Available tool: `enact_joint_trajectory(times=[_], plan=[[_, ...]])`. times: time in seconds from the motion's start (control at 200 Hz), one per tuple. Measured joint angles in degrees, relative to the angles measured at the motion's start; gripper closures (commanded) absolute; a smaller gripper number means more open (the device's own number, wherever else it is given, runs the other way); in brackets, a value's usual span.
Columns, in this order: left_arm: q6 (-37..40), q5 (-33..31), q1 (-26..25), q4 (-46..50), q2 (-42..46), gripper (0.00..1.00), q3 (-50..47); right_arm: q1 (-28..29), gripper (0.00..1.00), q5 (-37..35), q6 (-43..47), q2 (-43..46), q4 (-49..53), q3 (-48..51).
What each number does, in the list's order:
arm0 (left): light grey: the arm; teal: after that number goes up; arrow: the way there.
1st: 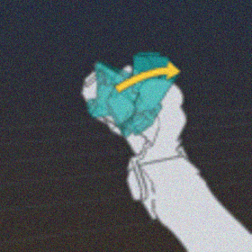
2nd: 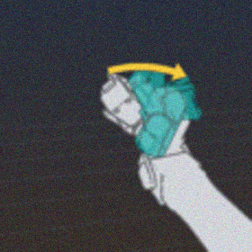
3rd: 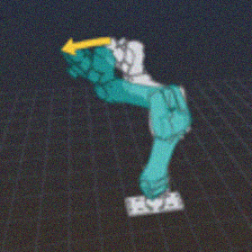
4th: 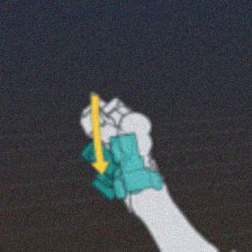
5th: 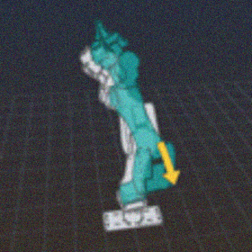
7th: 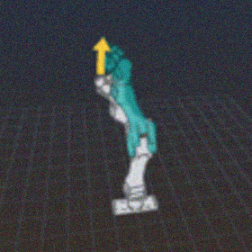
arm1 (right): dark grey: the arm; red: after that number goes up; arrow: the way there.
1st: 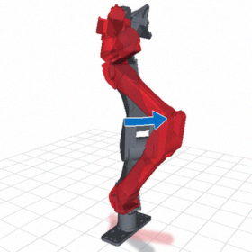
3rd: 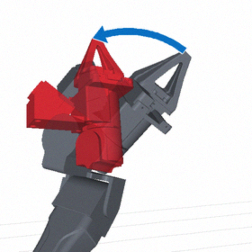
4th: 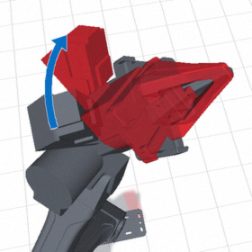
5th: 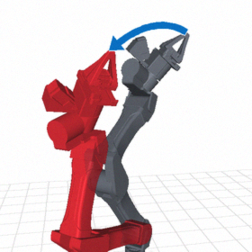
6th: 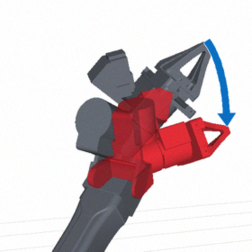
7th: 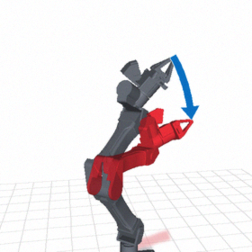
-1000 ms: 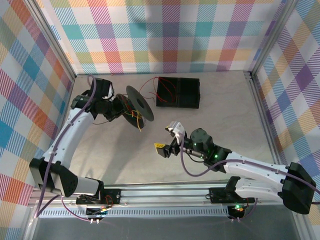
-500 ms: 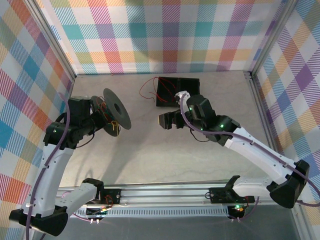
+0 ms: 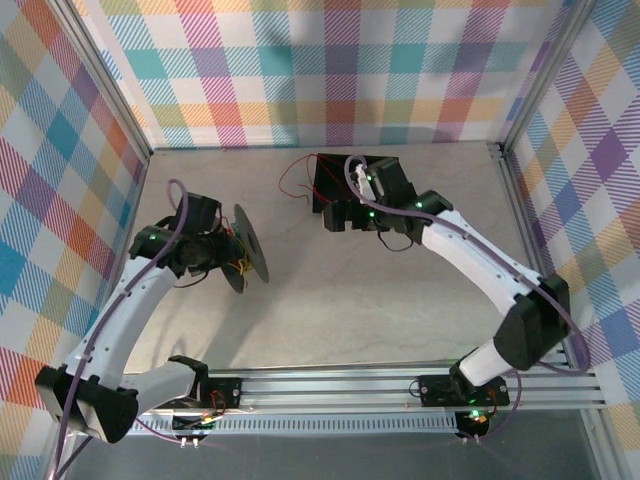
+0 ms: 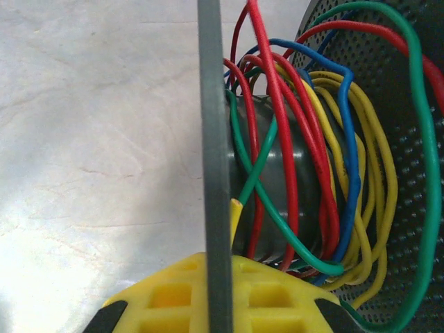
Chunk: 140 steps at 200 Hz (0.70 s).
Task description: Wrap the cables
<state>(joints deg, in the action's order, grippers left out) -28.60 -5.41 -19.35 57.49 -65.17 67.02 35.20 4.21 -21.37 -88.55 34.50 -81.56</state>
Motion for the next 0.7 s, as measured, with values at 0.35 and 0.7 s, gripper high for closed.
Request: enact_joint_trajectory(times=[0.35,0.7], plan=[[0.1,-0.1,-7.9,-5.7,-5.1,1.0,0.9,-3.3,0.13,2.6,0.9,-4.5,5.0,-7.9],[-1.4,2.9,-9.1,-12.5,-7.3,1.0,-0.9,-7.7,0.3,8.5,2.4,-26.5,7.0,-35.2]])
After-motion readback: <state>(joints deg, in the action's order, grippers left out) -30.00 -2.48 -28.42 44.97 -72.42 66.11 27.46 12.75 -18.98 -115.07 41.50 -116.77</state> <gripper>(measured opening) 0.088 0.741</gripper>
